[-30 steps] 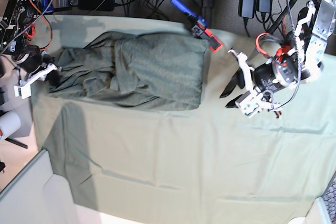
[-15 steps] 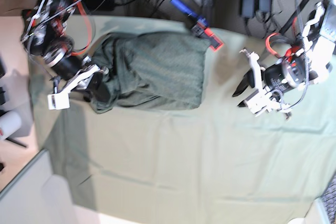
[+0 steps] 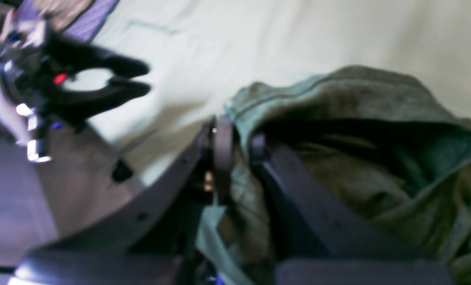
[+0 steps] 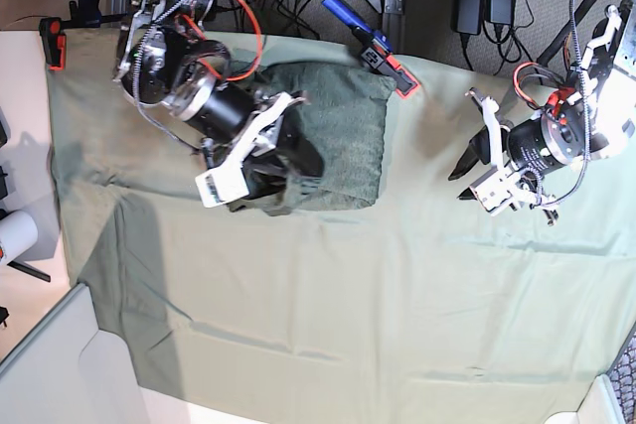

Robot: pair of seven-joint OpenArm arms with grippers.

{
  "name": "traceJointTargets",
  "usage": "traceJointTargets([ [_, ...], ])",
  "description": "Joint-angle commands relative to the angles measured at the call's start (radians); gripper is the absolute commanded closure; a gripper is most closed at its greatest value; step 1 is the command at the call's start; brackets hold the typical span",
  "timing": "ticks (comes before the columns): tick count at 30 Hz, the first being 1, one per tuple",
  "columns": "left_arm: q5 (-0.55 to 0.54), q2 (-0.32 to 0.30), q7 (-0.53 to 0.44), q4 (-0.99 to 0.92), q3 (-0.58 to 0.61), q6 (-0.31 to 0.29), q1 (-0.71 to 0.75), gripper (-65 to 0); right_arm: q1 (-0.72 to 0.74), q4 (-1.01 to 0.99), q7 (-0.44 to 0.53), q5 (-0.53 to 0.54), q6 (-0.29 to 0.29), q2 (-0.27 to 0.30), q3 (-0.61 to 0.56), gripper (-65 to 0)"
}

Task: Fold the T-shirt properly
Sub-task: 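Grasp the bundle's edge with the right gripper and fold it over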

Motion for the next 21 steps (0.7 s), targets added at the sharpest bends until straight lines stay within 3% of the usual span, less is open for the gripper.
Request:
traceJointTargets([
  [1,-0.006,-0.008,-0.022,0.019,-0.006,-0.005,-0.011,-20.7,0.010,0.018,0.029,0.004,0.014,0.000,-0.017,0.0],
  [8,-0.007,-0.008,-0.021,0.019,-0.006,-0.005,-0.010,-20.7,0.010,0.015,0.060,-0.084,0.014,-0.003,-0.138,0.0],
  [9,-0.007,-0.008,-0.021,0.019,-0.006,-0.005,-0.010,-20.7,0.010,0.014,0.060,-0.089,0.014,-0.003,-0.150,-5.0],
  [11,-0.010,-0.008,-0.021,0.019,-0.006,-0.005,-0.010,-20.7,0.010,0.008,0.060,-0.098,0.014,-0.003,-0.172,-21.4],
  [13,-0.011,-0.008,-0.021,0.019,-0.006,-0.005,-0.010,-20.7,0.010,0.002,0.060,-0.098,0.014,-0.003,-0.192,-32.1],
  [21,-0.014,-0.008,-0.020,0.019,-0.006,-0.005,-0.006,-20.7,0.017,0.005,0.115,-0.080,0.014,-0.003,-0.230,-34.3],
])
